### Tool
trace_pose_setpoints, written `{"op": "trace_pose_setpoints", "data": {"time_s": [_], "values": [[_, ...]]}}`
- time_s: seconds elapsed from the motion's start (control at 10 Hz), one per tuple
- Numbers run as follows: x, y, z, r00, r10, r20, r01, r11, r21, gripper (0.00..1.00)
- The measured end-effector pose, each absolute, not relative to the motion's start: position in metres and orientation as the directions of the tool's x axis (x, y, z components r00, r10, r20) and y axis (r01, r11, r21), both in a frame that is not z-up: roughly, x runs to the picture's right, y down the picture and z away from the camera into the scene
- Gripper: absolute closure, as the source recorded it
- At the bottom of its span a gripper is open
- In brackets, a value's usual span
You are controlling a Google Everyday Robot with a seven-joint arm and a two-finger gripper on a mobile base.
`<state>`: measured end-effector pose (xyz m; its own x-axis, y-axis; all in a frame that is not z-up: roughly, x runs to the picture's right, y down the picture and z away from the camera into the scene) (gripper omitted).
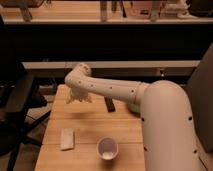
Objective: Drag the pepper across the table
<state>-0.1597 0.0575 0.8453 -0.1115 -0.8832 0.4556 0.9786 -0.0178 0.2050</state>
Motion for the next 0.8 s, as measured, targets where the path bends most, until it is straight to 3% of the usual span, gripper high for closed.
{"op": "trace_pose_setpoints", "data": {"time_s": [0.8], "values": [[-0.161, -0.007, 0.908, -0.204, -0.915, 0.348, 0.956, -0.11, 0.271, 0.2]]}}
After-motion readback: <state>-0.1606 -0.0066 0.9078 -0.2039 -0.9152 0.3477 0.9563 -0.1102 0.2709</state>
